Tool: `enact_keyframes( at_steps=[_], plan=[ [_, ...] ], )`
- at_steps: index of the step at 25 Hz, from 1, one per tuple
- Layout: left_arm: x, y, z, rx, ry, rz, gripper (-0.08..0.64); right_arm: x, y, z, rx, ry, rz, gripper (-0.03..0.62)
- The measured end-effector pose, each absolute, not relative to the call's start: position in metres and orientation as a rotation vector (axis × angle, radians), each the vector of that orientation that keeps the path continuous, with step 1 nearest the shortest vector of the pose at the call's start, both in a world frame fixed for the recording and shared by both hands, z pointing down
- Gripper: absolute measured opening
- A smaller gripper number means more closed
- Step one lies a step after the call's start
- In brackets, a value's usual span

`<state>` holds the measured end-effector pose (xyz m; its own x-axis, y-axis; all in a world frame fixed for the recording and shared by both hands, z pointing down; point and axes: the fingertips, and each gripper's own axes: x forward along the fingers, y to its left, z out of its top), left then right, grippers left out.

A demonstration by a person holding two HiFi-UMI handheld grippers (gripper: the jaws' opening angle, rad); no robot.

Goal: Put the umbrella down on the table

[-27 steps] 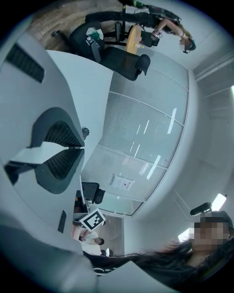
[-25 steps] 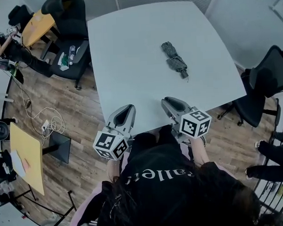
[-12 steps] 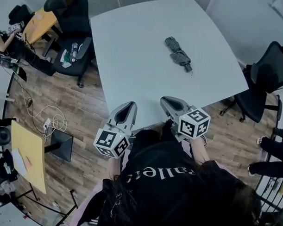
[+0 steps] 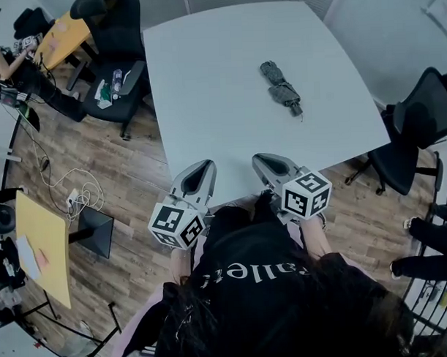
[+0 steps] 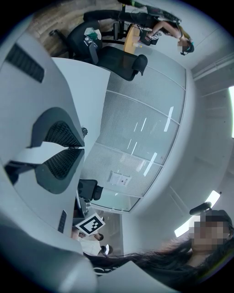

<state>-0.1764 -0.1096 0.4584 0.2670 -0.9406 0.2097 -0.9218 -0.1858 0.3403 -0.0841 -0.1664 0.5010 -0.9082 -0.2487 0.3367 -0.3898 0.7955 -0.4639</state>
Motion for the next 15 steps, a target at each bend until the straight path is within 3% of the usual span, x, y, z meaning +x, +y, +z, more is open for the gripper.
enact_keyframes(
  at_steps=[15],
  plan=[
    [-0.169, -0.121, 0.464, 2.14, -1.682, -0.073, 0.026, -0.073, -0.178, 0.506, 0.497, -2.706, 0.788, 0.031]
  ],
)
